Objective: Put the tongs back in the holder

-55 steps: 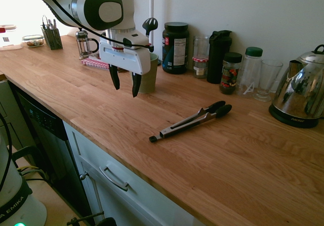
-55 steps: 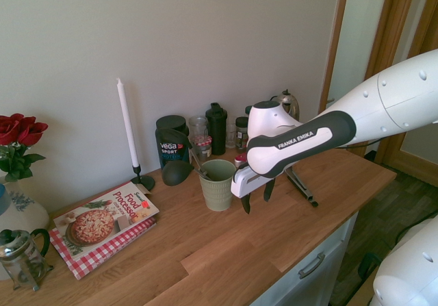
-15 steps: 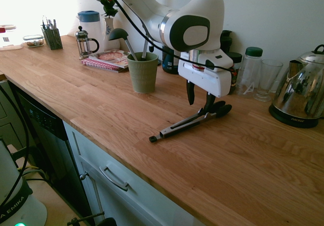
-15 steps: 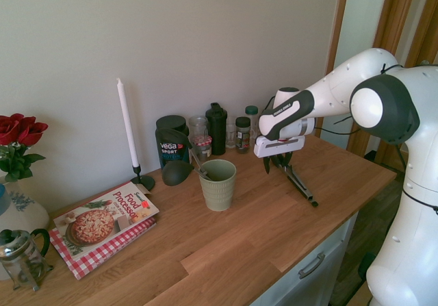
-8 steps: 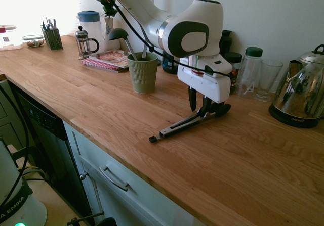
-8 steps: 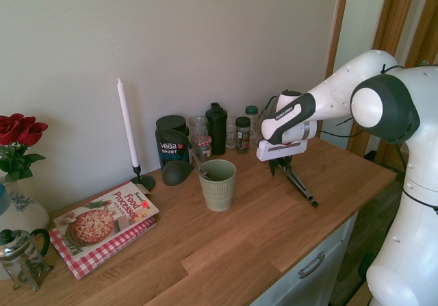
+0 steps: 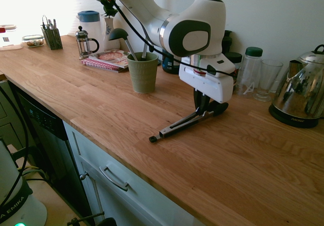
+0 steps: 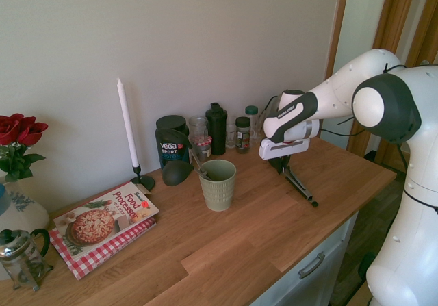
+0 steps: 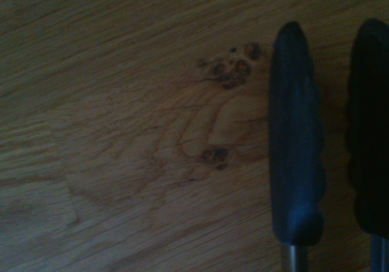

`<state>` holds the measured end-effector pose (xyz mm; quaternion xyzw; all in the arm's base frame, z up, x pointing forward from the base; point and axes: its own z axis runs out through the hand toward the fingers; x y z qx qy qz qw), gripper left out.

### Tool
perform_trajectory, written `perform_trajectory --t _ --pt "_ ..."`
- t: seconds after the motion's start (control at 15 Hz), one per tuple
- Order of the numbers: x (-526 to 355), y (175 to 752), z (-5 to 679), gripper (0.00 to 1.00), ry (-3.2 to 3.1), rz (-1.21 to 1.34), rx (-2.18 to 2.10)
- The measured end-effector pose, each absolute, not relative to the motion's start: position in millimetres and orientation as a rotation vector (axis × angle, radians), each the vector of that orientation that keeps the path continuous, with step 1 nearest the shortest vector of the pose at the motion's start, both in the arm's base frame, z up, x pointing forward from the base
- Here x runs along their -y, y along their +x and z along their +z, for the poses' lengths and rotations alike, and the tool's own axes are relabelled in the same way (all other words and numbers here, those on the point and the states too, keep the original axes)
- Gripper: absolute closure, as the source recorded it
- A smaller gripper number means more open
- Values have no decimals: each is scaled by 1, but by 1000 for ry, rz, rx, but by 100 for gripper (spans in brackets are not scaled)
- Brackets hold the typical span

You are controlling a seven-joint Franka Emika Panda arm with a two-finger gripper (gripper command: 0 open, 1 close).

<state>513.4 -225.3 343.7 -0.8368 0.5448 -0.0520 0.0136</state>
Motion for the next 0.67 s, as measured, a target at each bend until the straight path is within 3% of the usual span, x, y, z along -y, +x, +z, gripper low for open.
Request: perform_trajectory --t 0.4,0.67 --pt "222 511 375 100 -2596 -198 -1668" --pt "192 508 487 100 -2580 -306 -1543"
